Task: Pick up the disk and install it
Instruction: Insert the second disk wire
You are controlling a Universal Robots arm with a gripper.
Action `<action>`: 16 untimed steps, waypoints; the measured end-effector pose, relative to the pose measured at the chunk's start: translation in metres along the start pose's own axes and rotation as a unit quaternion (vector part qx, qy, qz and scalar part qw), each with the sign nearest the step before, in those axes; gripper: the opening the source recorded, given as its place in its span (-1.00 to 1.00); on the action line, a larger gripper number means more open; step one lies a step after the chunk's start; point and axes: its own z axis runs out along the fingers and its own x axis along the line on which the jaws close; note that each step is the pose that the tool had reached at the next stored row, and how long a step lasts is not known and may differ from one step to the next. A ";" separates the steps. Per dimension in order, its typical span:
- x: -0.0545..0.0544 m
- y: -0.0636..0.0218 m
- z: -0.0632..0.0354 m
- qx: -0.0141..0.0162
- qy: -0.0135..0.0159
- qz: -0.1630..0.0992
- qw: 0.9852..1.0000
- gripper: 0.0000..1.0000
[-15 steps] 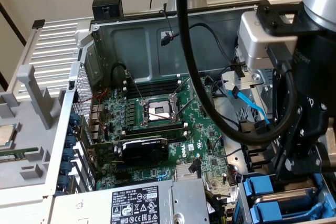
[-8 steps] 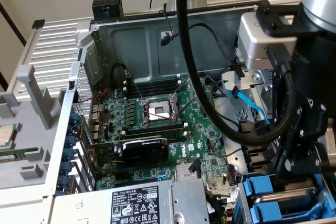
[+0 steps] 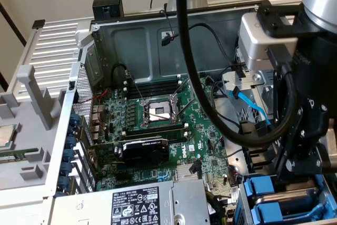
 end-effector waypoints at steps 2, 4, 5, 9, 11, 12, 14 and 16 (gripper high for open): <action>0.000 0.0000 0.0000 0.000 -0.001 0.000 1.000 -0.67; 0.000 0.0000 0.0000 0.001 -0.001 0.000 1.000 -0.67; 0.000 0.0000 0.0001 0.001 -0.002 0.000 1.000 -0.67; 0.000 0.0001 0.0000 0.001 -0.002 0.000 1.000 -0.67; 0.001 0.0003 0.0001 0.001 -0.002 0.000 1.000 -0.67; 0.001 0.0004 0.0001 0.001 -0.002 0.000 1.000 -0.67; 0.001 0.0010 0.0002 0.001 -0.002 0.000 1.000 -0.67; 0.001 0.0021 0.0003 0.001 -0.002 0.000 1.000 -0.67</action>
